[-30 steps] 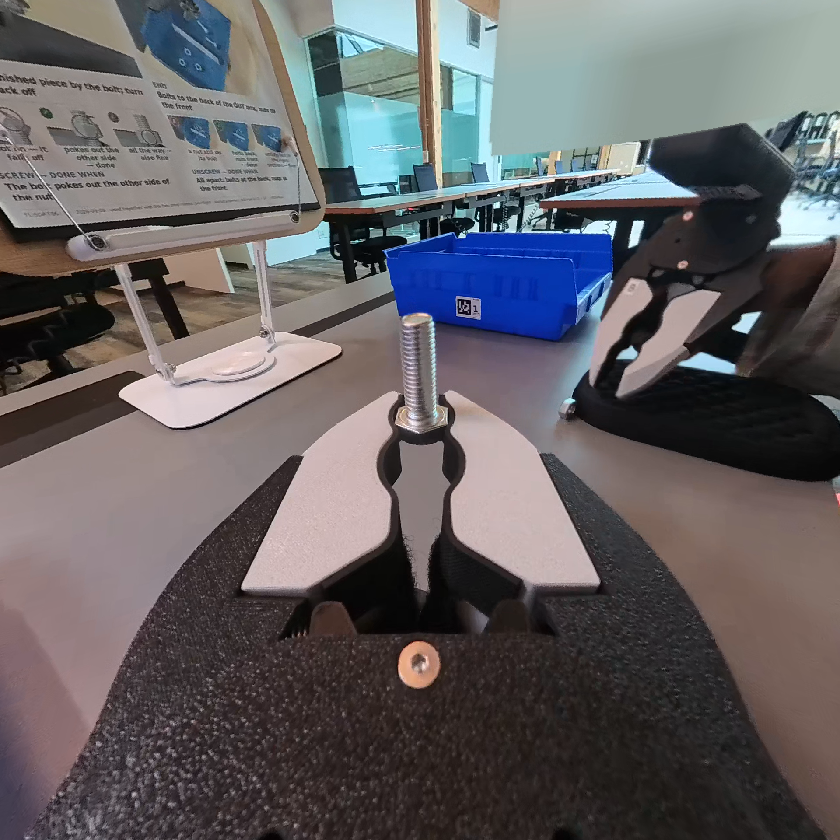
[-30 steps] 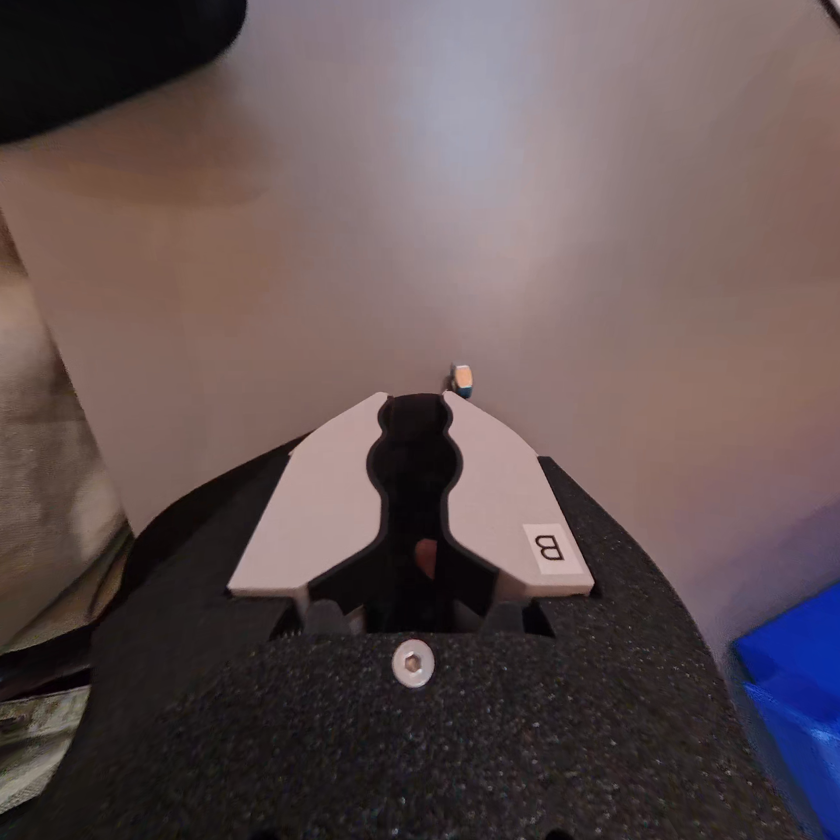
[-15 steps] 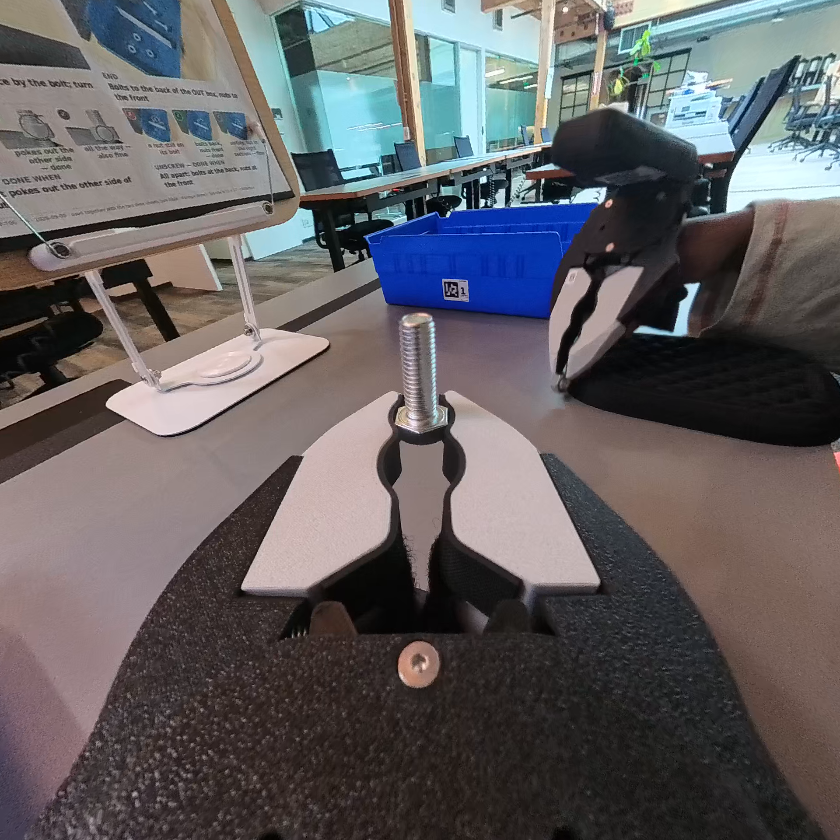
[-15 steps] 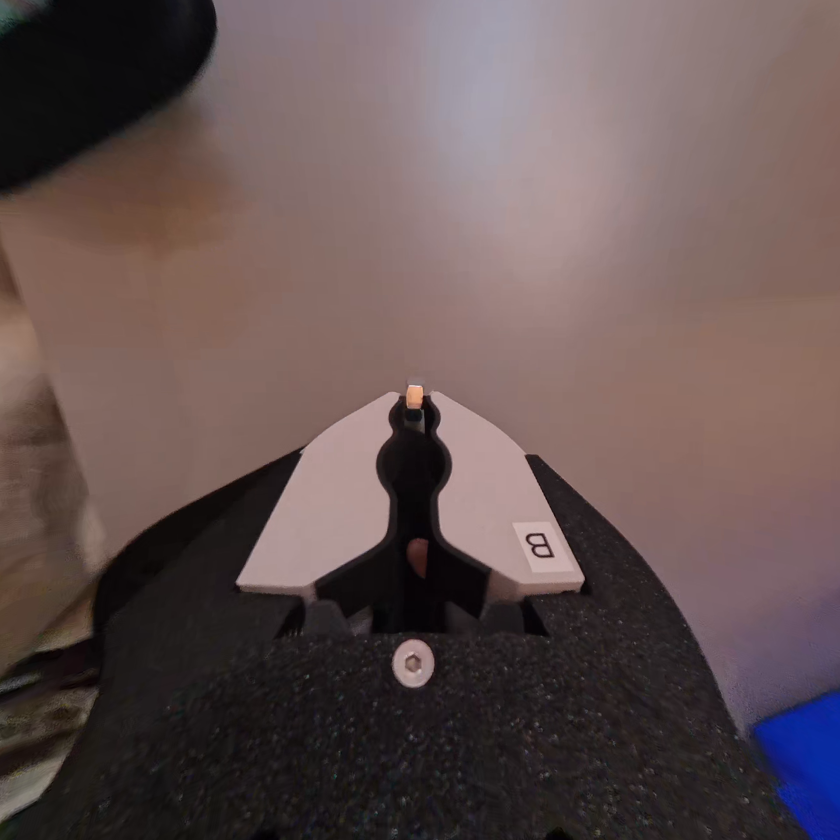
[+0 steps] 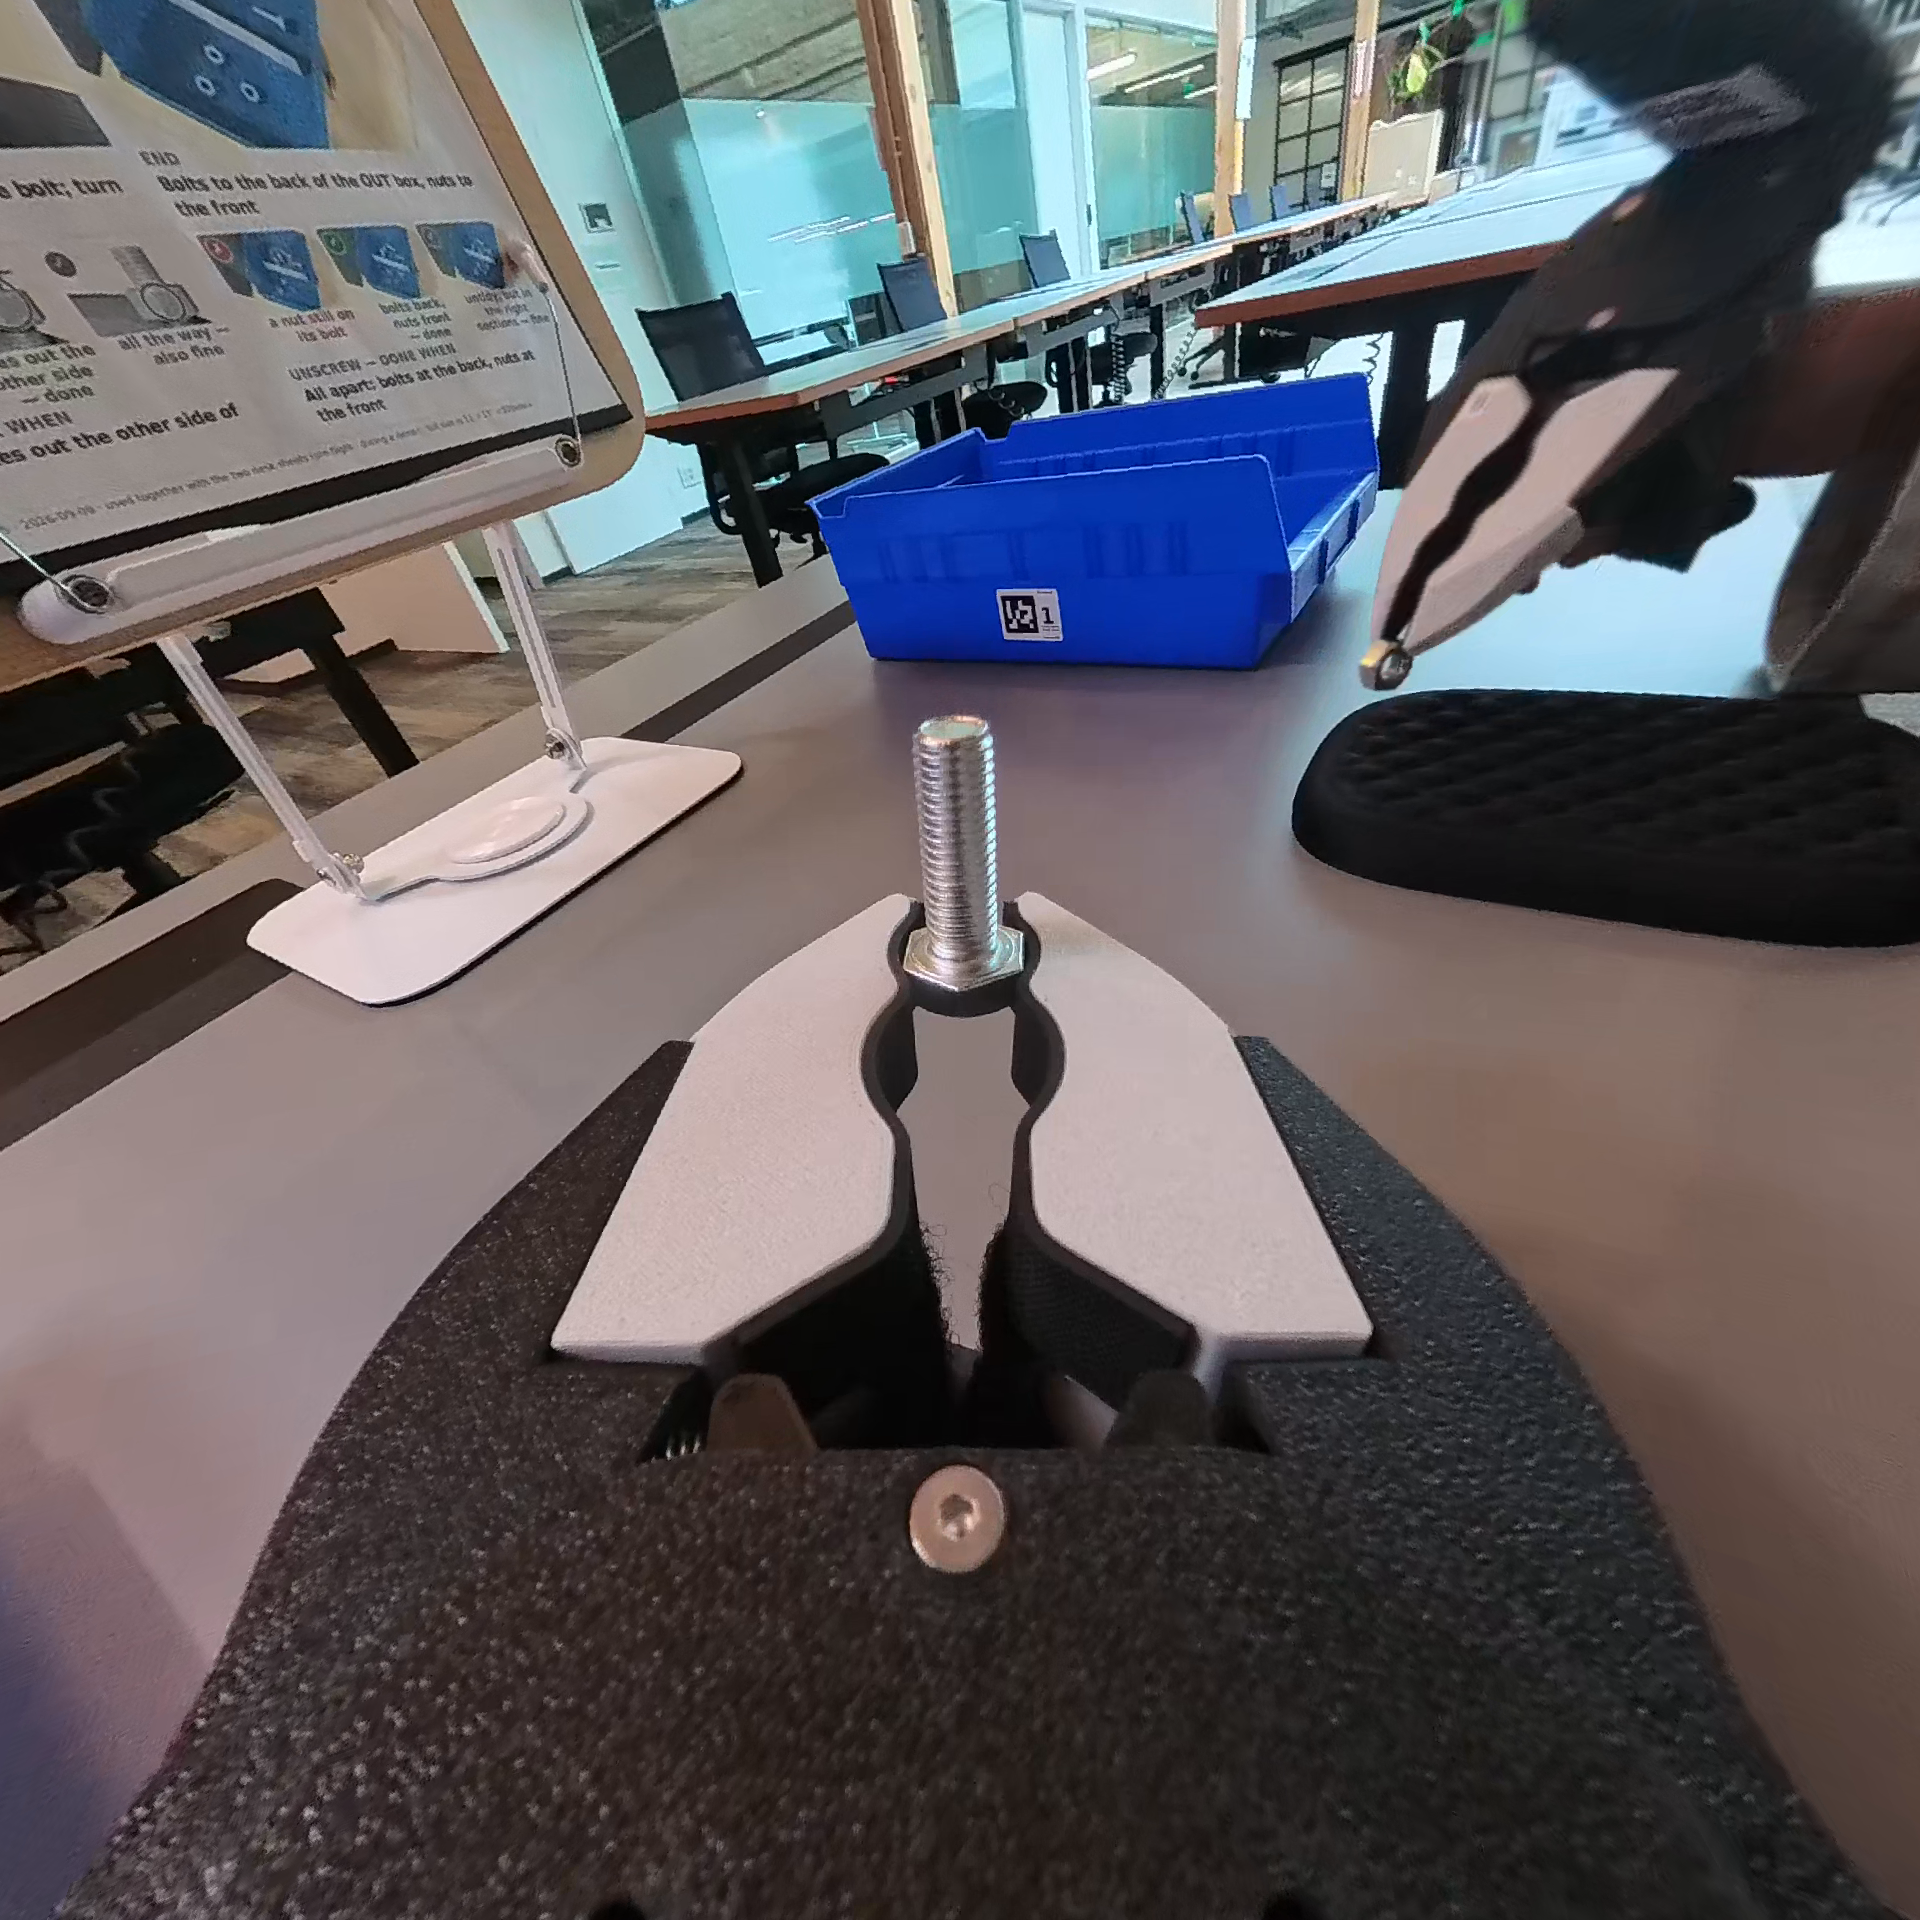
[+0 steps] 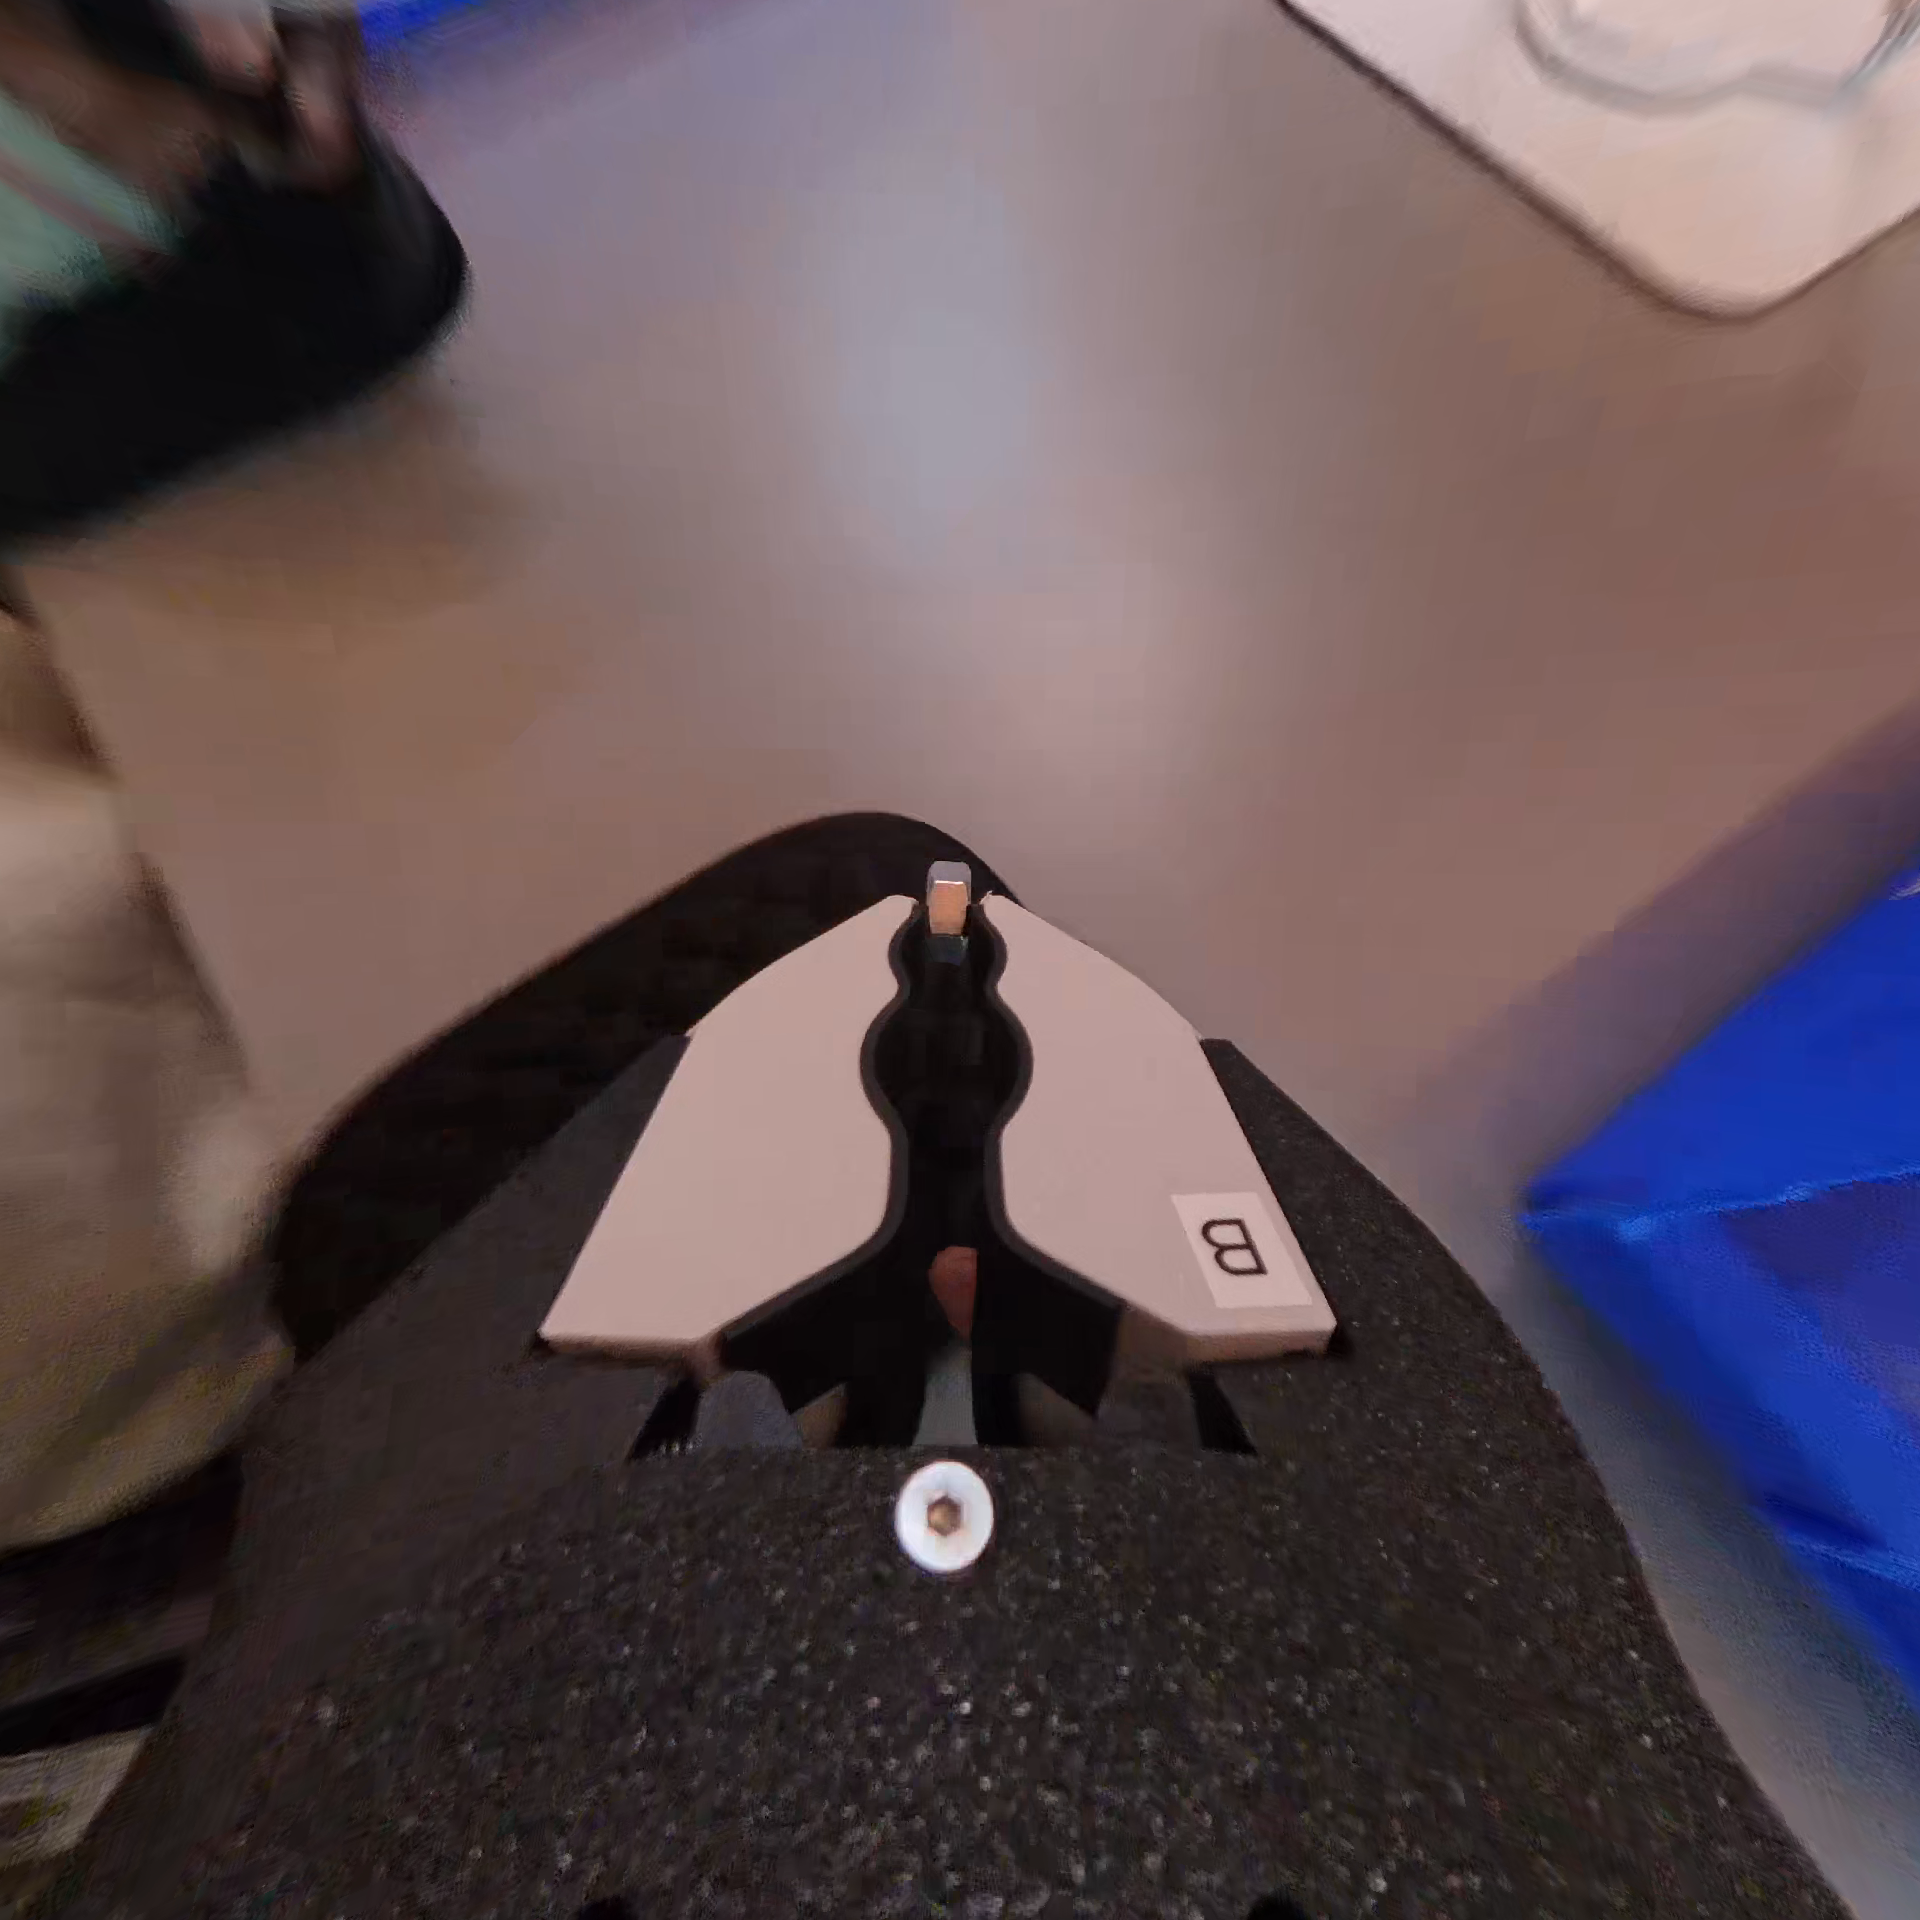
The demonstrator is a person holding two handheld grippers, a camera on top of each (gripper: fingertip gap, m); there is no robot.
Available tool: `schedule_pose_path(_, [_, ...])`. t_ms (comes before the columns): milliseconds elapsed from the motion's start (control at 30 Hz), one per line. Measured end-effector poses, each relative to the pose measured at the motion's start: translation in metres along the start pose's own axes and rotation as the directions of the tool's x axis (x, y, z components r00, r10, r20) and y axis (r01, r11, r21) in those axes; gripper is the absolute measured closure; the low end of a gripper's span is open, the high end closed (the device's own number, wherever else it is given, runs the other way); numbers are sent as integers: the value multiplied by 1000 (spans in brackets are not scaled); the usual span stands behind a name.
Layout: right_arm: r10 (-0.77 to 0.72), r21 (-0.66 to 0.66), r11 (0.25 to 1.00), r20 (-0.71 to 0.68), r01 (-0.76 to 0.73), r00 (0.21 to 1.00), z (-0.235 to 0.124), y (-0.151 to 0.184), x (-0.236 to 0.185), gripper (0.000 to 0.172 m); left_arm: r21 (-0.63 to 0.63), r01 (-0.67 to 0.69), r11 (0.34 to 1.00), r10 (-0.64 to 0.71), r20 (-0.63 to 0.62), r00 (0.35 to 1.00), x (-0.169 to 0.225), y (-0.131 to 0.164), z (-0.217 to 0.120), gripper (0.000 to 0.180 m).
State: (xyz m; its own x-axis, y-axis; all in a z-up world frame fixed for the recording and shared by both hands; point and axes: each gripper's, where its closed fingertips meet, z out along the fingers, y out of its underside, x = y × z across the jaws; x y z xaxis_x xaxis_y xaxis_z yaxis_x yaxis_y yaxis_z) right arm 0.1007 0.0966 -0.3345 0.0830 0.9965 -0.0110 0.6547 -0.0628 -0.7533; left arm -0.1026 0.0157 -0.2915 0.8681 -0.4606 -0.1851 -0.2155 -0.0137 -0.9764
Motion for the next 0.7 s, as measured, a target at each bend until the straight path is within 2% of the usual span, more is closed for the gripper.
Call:
schedule_pose_path(33, [-130,-36,991,-67,128,989,-1,2,-2,164,-2,-2,1000,2,0,1000,0,0,0,167])
schedule_pose_path(100, [-357,-174,928,-161,329,920,1,14,-6,164,-5,-4,1000,4,2,1000,0,1,1,167])
schedule_pose_path(167, [-493,-304,851,-178,429,852,5,28,-11,164,-8,-5,1000,5,1,1000,0,1,1,167])
schedule_pose_path(233, [-546,-342,814,-172,470,820,8,35,-18,165,-14,-7,1000,7,-1,1000,1,2,2,167])
schedule_pose_path(367, [-496,-319,842,-137,436,858,5,40,-26,163,-66,-40,997,38,-23,999,7,4,8,167])
schedule_pose_path(500, [-287,-257,927,-15,274,958,-8,37,-27,155,-56,11,998,-20,-168,986,37,-15,20,167])
schedule_pose_path(600, [-273,-303,914,36,271,961,-12,37,-18,153,-74,-38,997,17,-266,964,60,-21,34,167])
schedule_pose_path(700, [-315,-314,886,133,342,940,-5,35,-20,148,-113,-103,988,56,-361,931,79,-9,51,167])
